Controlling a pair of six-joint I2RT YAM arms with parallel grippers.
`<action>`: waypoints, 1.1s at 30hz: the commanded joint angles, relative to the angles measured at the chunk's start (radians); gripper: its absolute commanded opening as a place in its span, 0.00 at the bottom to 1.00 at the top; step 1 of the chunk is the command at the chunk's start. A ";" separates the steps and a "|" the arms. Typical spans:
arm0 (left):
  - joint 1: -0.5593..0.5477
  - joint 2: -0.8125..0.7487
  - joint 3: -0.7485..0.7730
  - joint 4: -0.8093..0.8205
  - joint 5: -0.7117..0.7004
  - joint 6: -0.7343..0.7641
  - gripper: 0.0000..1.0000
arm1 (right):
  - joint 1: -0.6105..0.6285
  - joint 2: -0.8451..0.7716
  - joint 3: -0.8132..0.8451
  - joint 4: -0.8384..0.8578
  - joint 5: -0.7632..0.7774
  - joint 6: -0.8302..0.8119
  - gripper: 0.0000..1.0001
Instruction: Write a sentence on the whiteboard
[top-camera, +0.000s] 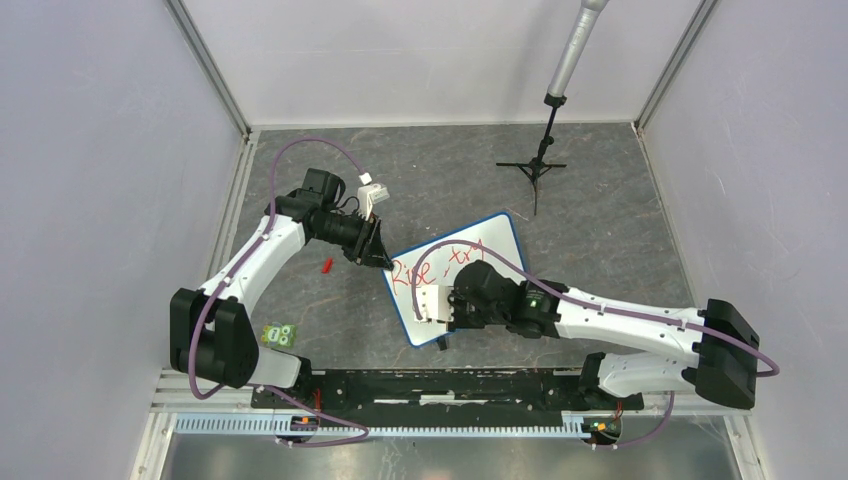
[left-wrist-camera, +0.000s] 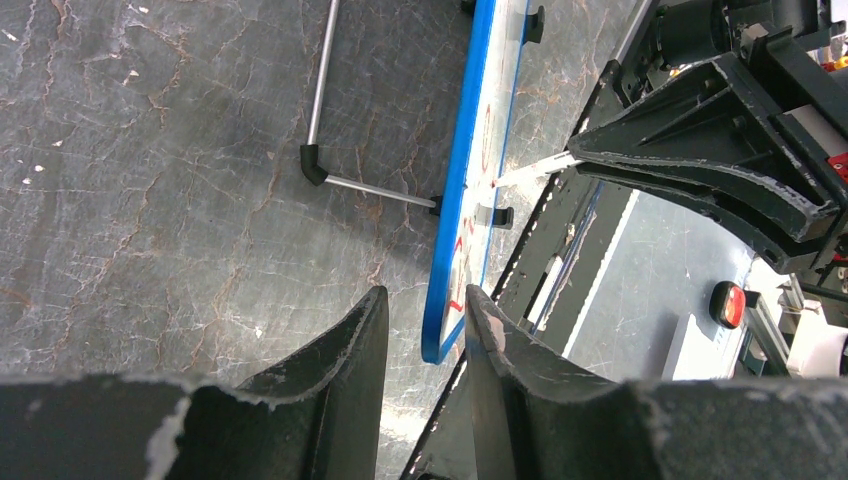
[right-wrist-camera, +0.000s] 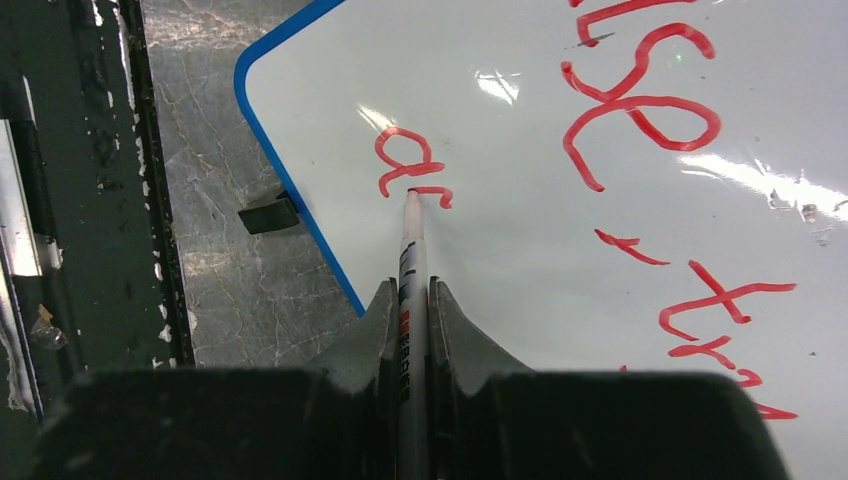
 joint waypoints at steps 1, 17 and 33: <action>-0.005 -0.020 -0.001 0.024 0.003 -0.002 0.40 | 0.002 0.004 -0.028 0.012 0.001 -0.019 0.00; -0.005 -0.019 0.001 0.024 0.003 -0.004 0.40 | -0.022 -0.025 0.028 -0.003 0.094 -0.028 0.00; -0.005 -0.014 0.002 0.024 0.002 -0.002 0.40 | -0.028 -0.014 0.041 -0.007 0.068 -0.031 0.00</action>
